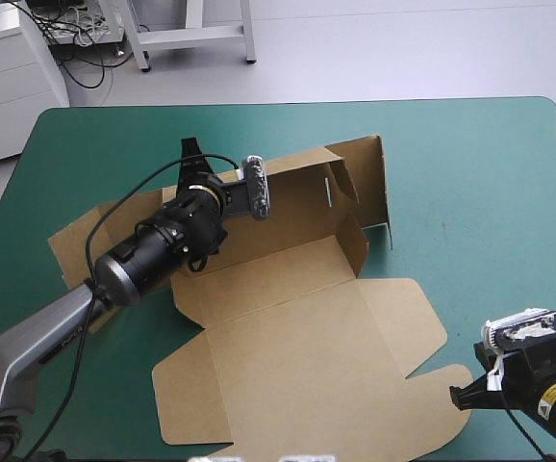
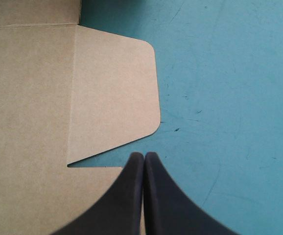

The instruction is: Fold the box

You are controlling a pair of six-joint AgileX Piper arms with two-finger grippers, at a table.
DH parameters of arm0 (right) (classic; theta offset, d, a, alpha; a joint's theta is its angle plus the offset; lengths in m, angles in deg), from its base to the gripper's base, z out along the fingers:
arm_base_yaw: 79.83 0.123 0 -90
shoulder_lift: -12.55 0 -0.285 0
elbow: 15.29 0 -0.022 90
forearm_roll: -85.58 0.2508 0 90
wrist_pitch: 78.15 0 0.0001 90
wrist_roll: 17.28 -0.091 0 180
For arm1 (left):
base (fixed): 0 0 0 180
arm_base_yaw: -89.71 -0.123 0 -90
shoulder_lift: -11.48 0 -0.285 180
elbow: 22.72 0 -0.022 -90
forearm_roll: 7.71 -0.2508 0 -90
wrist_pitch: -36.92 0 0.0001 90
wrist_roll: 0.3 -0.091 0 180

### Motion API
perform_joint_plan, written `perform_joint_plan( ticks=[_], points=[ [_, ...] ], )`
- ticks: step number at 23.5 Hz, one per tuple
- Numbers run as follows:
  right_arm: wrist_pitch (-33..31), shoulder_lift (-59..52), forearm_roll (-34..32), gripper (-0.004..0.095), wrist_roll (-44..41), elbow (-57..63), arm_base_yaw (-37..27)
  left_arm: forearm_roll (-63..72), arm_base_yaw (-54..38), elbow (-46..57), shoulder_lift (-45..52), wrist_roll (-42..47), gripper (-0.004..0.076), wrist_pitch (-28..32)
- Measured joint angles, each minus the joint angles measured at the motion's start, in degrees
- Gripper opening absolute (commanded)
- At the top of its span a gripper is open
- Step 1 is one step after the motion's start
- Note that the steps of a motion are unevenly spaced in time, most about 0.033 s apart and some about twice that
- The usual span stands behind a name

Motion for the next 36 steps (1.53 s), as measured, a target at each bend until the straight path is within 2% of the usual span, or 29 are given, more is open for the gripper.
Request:
perform_joint_plan(
  ticks=[6,8,11,13,18,24,32,36],
  points=[
    [0.5,0.0,-0.5,-0.0023,-1.7,0.0,0.0,-14.8,6.2,8.8,1.5,9.7,-0.0032,4.1],
    [0.5,0.0,-1.1,-0.0022,-2.4,0.0,0.0,-24.4,9.6,13.4,1.9,17.4,-0.0032,5.2],
    [0.7,0.0,-1.5,-0.0022,-2.6,0.0,0.0,-43.1,15.2,20.9,1.9,33.5,-0.0032,6.6],
    [0.7,0.0,-1.5,-0.0022,-2.7,0.0,0.0,-50.1,17.5,24.6,1.9,41.6,-0.0032,6.9],
    [0.9,0.0,-1.5,-0.0022,-2.9,0.0,0.0,-54.3,18.7,27.9,2.4,47.1,-0.0032,4.5],
    [0.9,0.0,-4.9,-0.0022,-11.1,0.0,0.0,-54.2,18.7,27.9,2.2,48.2,-0.0032,3.5],
    [0.9,0.0,-5.6,-0.0019,-12.6,0.0,0.0,-49.3,18.7,25.7,2.2,48.7,-0.0032,2.4],
    [0.9,0.0,-5.6,0.0057,-12.6,0.0,0.0,-48.7,18.7,25.6,2.2,48.7,-0.0032,2.4]
  ],
)
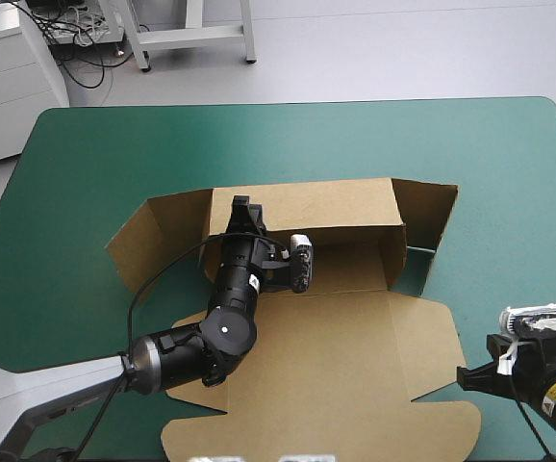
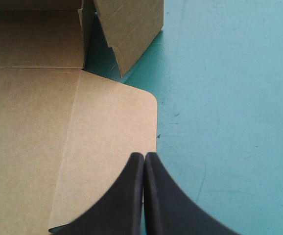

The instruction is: Fold the box

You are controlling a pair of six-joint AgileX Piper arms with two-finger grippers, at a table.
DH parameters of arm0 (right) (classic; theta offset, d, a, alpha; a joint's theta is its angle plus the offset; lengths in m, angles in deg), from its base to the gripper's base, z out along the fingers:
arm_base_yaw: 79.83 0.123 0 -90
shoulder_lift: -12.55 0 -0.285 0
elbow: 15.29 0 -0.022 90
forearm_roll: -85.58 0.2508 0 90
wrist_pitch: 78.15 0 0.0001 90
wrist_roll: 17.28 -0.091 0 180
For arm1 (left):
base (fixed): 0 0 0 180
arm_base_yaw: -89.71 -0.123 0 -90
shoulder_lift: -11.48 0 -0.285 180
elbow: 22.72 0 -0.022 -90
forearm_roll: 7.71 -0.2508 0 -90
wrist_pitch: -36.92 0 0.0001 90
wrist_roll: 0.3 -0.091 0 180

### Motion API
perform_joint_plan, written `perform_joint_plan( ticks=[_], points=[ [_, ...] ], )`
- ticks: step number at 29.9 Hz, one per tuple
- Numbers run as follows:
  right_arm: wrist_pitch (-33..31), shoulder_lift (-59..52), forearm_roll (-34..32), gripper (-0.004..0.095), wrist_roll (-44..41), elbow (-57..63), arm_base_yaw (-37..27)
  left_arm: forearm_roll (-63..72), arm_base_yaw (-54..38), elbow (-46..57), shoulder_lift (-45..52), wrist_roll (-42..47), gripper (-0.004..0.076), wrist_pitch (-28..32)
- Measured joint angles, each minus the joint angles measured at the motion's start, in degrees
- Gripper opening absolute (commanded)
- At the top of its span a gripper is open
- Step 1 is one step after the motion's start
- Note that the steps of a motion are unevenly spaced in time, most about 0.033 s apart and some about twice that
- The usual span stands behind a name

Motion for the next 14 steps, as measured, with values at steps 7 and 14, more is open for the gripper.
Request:
perform_joint_plan(
  ticks=[7,14],
  points=[
    [0.0,0.0,0.5,0.0524,1.6,0.0,0.0,0.0,0.0,0.0,0.0,0.0,-0.0032,0.0],
    [0.0,0.0,0.6,0.063,1.8,0.0,0.0,-2.0,0.0,0.0,-0.2,0.0,-0.0032,-0.7]
  ],
)
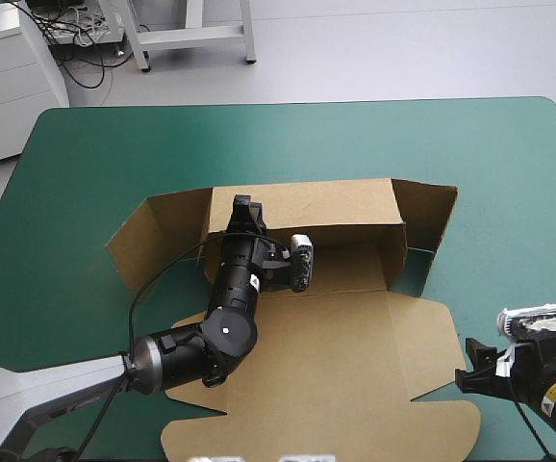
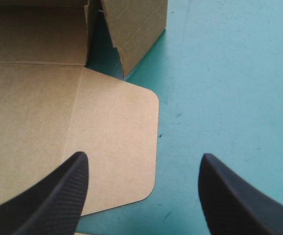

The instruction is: Fold the box

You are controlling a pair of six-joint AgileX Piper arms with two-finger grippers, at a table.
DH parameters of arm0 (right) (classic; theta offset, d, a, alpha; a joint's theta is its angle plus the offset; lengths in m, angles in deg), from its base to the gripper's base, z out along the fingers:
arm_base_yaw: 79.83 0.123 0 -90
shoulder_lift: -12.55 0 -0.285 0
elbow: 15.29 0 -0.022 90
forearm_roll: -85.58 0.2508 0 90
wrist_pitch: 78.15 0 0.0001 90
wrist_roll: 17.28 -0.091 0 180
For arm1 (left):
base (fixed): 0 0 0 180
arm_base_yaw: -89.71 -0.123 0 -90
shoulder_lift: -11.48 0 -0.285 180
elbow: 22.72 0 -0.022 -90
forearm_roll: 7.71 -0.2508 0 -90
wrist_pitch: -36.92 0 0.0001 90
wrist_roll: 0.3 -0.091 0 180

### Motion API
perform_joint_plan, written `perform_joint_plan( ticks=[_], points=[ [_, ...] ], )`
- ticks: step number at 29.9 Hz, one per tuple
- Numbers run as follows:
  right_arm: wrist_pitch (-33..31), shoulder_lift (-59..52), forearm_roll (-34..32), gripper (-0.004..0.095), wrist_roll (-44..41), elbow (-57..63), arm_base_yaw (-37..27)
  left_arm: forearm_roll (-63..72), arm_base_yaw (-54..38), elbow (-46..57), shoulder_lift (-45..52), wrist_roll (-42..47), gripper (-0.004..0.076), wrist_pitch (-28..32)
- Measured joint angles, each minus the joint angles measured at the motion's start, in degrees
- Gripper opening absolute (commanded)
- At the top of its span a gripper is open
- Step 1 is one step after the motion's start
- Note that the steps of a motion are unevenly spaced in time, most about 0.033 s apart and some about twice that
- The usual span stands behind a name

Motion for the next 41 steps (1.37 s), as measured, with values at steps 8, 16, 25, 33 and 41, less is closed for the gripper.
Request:
perform_joint_plan(
  ticks=[8,16,25,33,41],
  points=[
    [0.7,0.8,0.0,0.063,-1.7,-0.8,0.0,-0.8,0.0,0.0,-0.3,0.1,-0.0032,-3.2],
    [0.2,12.8,-2.8,0.063,-2.3,-10.5,0.0,-0.9,0.0,0.0,-0.3,1.2,-0.0032,-3.4],
    [-4.5,33.6,-7.7,0.063,1.7,-31.7,0.0,-0.9,0.0,0.0,-0.3,1.2,-0.0032,-3.4],
    [-6.3,47.1,-0.8,0.063,11.9,-51.2,-5.8,-0.9,0.0,0.0,-0.3,1.4,-0.0032,-3.4],
    [-15.6,60.0,18.0,0.063,24.8,-66.2,-20.2,-0.9,0.0,0.0,-0.3,4.0,-0.0032,-3.4]
  ],
)
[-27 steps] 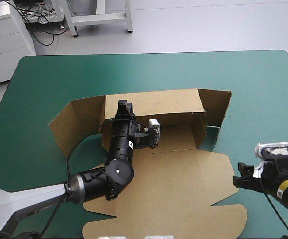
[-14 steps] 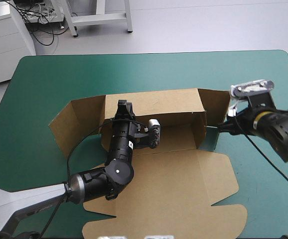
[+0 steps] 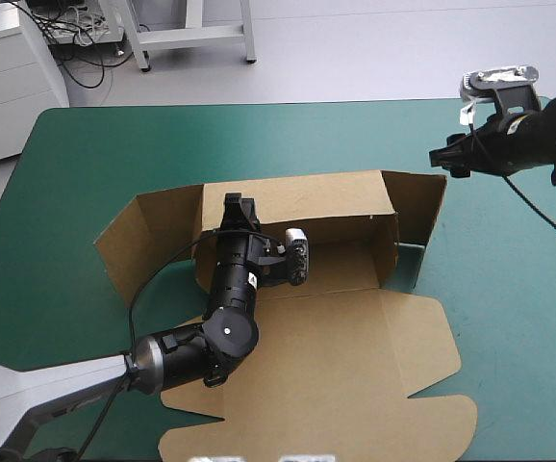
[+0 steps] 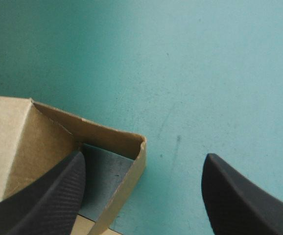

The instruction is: Fold the box

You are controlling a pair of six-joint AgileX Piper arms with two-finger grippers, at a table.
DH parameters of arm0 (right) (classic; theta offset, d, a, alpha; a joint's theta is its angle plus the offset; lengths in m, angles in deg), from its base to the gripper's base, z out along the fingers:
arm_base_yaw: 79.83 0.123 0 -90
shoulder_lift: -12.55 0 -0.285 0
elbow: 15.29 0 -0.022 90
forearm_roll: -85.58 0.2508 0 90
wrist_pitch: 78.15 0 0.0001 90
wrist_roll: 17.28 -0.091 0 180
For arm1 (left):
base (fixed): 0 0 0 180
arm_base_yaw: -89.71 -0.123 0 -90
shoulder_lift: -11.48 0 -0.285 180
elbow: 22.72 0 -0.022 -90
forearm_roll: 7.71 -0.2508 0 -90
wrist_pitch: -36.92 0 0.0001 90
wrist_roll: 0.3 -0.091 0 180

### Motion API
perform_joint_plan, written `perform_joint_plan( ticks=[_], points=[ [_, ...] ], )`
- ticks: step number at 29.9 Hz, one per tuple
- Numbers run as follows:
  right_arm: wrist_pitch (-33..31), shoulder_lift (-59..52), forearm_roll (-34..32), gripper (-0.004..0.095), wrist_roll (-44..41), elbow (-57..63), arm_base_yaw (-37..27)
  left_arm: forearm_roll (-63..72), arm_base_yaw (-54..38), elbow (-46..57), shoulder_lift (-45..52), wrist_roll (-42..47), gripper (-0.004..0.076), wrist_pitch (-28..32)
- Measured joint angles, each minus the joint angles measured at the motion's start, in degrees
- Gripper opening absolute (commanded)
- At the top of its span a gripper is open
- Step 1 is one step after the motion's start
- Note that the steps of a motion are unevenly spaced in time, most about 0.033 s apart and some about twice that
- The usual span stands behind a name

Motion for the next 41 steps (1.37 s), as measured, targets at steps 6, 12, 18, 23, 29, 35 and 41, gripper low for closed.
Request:
perform_joint_plan(
  ticks=[6,12,18,23,29,35,41],
  points=[
    [-1.1,5.9,5.1,0.063,1.5,-6.1,-2.4,0.0,0.0,0.0,0.0,0.2,-0.0032,-0.2],
    [-0.9,11.4,5.6,0.063,1.6,-10.1,-2.4,0.0,0.0,0.0,0.0,0.2,-0.0032,-0.2],
    [-2.8,19.0,5.6,0.063,1.6,-14.6,-2.5,0.0,0.0,0.0,0.0,0.2,-0.0032,-0.2],
    [-3.1,23.0,5.6,0.063,1.6,-16.1,-2.5,0.0,0.0,0.0,0.0,0.2,-0.0032,-0.2],
    [-3.1,23.5,5.6,0.063,2.8,-14.8,-2.5,0.0,0.0,0.0,0.0,0.2,-0.0032,-0.2],
    [-3.0,23.4,7.2,0.063,5.2,-8.9,-2.6,0.0,0.0,0.0,0.0,0.1,-0.0032,-0.1],
    [-2.9,20.4,10.1,0.063,8.7,-4.5,-2.6,0.0,0.0,0.0,0.0,0.0,-0.0032,-0.1]
  ],
)
